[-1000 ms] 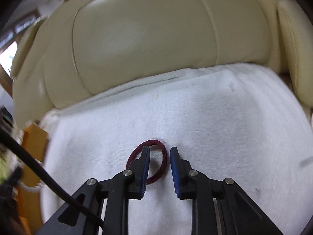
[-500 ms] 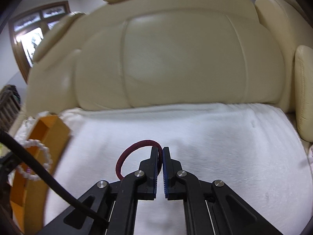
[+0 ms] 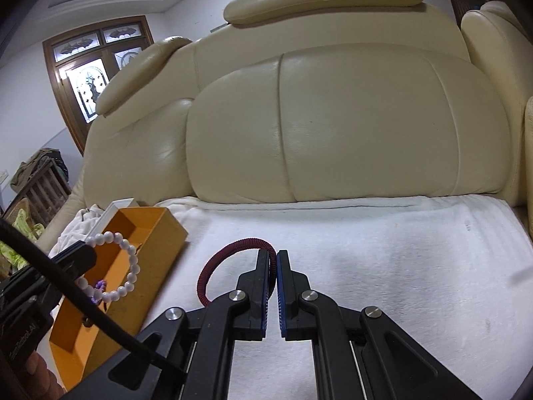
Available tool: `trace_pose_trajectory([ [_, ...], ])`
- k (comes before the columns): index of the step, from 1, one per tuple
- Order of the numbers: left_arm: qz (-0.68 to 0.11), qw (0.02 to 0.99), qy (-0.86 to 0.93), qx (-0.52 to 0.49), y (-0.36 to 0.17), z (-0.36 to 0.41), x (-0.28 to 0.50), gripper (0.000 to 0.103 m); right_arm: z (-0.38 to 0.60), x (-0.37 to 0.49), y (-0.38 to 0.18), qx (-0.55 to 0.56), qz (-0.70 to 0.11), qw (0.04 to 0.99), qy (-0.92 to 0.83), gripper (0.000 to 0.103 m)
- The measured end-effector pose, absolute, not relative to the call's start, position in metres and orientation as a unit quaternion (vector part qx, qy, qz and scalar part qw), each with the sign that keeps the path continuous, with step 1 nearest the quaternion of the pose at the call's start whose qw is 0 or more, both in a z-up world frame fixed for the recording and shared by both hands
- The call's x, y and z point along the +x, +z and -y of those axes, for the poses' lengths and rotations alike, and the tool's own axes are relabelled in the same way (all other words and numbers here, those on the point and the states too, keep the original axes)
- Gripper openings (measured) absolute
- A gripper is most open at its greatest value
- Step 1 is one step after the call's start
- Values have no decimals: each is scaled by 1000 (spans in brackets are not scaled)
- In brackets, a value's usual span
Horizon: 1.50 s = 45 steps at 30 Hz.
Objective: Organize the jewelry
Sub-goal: 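Carry the pearl bracelet toward the box with the left tool while the right tool carries the bangle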
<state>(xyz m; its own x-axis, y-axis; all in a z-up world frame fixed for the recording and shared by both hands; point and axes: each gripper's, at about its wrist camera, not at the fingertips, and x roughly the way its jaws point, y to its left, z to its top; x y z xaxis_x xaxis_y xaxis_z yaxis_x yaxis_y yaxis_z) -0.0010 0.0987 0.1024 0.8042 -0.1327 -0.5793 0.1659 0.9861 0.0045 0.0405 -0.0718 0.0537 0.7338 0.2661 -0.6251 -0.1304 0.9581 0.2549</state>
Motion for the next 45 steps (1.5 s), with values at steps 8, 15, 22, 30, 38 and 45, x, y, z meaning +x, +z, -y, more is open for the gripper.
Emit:
trace_pose_trajectory([
  [8,-297,952,-69,23,106,-110,-3,9,62,40,53,98,-347,925,121,5],
  [15,-290,955,-59,11,111,-124,-6,9,49,36,57,99,-339,925,137,5],
  [22,-282,958,-45,0,118,-141,-6,9,32,34,60,97,-333,925,155,5],
  [30,-278,960,-14,-11,120,-164,0,9,13,32,64,101,-327,922,181,5],
  [38,-285,958,19,-12,116,-183,14,9,-6,34,68,110,-327,916,203,5],
  [45,-297,954,52,-8,107,-197,24,9,-19,36,68,115,-327,911,223,5],
])
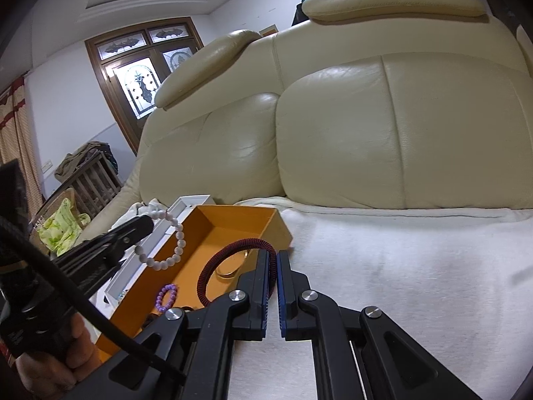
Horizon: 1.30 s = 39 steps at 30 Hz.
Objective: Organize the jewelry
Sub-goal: 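Carry the pearl bracelet toward the box with the left tool while the right tool carries the bangle, then lower the pearl bracelet into the box with the left tool while the right tool lowers the bangle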
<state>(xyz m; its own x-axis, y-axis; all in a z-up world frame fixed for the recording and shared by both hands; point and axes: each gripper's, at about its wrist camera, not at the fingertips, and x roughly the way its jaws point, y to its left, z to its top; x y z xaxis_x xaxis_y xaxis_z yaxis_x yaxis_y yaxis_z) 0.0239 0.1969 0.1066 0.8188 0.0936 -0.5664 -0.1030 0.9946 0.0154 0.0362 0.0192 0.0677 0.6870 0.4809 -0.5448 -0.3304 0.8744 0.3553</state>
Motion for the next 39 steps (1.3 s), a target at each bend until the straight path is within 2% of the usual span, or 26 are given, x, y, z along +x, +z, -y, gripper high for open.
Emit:
trace_pose_trajectory([
  [39,-349,925,151,24,61,-253,66,9,-95,2,47,63,-346,878,326,5],
])
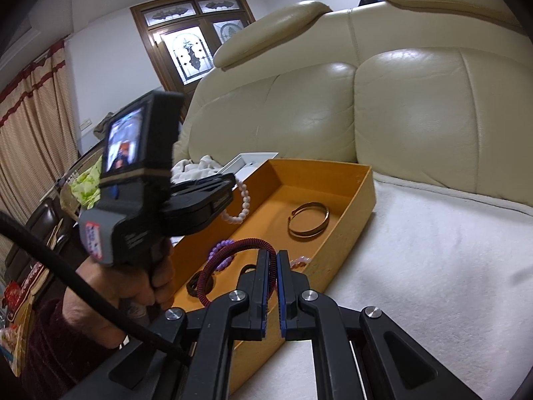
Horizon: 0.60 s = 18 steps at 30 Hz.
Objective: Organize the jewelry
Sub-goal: 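Lower the pearl bracelet into the box with the left tool while the right tool lowers the bangle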
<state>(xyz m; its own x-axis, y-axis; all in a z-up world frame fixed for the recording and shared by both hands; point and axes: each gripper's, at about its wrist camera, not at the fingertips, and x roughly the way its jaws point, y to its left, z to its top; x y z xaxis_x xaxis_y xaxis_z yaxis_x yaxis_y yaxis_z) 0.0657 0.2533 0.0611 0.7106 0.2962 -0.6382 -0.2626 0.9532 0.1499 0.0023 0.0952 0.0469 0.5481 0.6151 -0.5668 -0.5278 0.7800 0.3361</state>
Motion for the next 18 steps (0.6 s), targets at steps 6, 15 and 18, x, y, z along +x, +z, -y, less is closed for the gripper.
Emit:
trace_pose_trajectory([
  [6,-352,921,161,32,56,-258,73,9,-107,-3,42,51,-349,871,341,5],
  [15,-360,918,164,27,50,-266,83,9,-124,-9,35,36,-352,863,360,5],
  [18,-363,917,163,24,48,-268,85,9,-127,-11,34,33,-352,861,365,5],
])
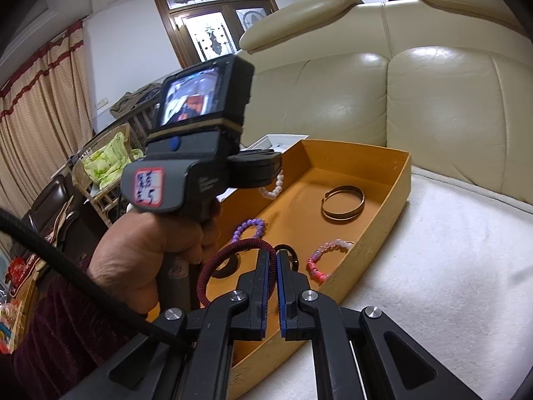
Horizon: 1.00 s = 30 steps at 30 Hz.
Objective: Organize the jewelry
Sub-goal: 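Lower the pearl bracelet into the box with the left tool while the right tool lowers the bangle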
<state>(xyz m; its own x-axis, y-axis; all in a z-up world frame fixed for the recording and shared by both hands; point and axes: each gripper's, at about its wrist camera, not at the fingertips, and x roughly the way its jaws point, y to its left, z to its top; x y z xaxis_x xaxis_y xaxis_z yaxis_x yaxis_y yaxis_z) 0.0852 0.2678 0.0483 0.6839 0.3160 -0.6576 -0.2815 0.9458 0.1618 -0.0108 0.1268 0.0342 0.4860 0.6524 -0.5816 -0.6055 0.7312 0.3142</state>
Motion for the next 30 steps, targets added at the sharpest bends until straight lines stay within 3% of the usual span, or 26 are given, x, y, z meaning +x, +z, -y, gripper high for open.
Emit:
trace_pose_trajectory([
  [30,-407,904,129,28,25,-279,97,9,-162,-14,10,-1,-378,837,397,5],
])
